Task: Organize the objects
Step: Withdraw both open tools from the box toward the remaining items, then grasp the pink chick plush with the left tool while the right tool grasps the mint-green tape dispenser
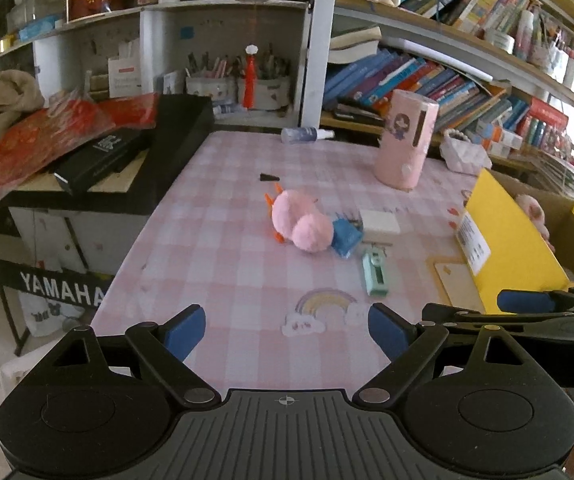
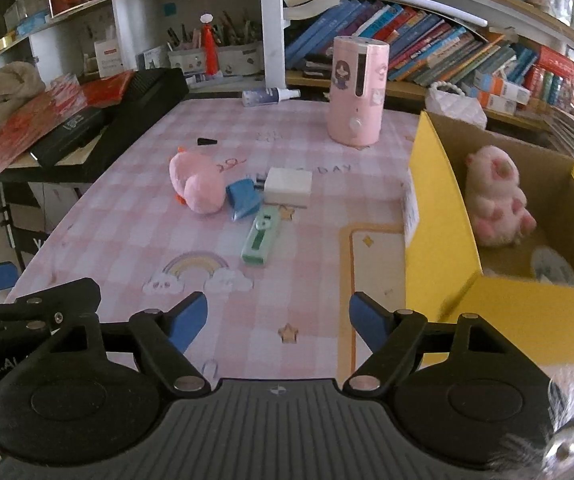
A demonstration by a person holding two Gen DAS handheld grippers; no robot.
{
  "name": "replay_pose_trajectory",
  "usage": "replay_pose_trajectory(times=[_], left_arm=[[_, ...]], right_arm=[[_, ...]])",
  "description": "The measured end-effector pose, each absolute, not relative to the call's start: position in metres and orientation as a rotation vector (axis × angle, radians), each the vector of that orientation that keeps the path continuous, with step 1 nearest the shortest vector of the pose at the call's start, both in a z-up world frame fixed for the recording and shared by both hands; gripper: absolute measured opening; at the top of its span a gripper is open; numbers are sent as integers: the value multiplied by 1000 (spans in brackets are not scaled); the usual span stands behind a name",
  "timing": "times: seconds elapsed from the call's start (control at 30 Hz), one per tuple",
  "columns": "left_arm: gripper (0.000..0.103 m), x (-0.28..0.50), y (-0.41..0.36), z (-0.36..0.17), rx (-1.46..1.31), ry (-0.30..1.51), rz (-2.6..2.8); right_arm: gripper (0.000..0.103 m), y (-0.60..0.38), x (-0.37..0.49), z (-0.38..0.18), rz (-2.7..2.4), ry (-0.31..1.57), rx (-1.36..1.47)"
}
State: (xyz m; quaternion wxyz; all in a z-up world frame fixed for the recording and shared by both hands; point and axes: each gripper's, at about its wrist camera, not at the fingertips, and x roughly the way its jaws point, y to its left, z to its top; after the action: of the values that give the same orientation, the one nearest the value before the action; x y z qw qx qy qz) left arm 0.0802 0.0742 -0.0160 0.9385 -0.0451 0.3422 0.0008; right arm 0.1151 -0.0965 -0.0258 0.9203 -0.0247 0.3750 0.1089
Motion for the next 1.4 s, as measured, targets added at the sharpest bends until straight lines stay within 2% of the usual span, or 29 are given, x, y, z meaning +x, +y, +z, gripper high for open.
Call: replay_pose_trajectory(times=[0.47, 0.5, 0.63, 0.8, 0.97, 1.17, 1.4], left_arm=[[90, 131, 80, -22, -101, 739, 71], [90, 133, 81, -22, -101, 738, 80], [90, 144, 86, -22, -108, 733, 111], [90, 157, 90, -23, -111, 744, 134], [90, 171, 90, -25, -119, 749, 138], [90, 196, 85, -28, -150, 753, 110], [90, 233, 71, -40, -159, 763, 87]], right_arm=[[78, -88, 186, -38, 270, 812, -55], [76, -87, 191, -40, 274, 820, -53], [56, -81, 210, -48, 321, 860, -41], [47, -70, 232, -62, 350, 893, -58], [43, -62, 245, -76, 373, 915, -115], [23, -63, 251, -83, 419, 911, -163], [23, -81, 249, -63, 421, 819, -166]])
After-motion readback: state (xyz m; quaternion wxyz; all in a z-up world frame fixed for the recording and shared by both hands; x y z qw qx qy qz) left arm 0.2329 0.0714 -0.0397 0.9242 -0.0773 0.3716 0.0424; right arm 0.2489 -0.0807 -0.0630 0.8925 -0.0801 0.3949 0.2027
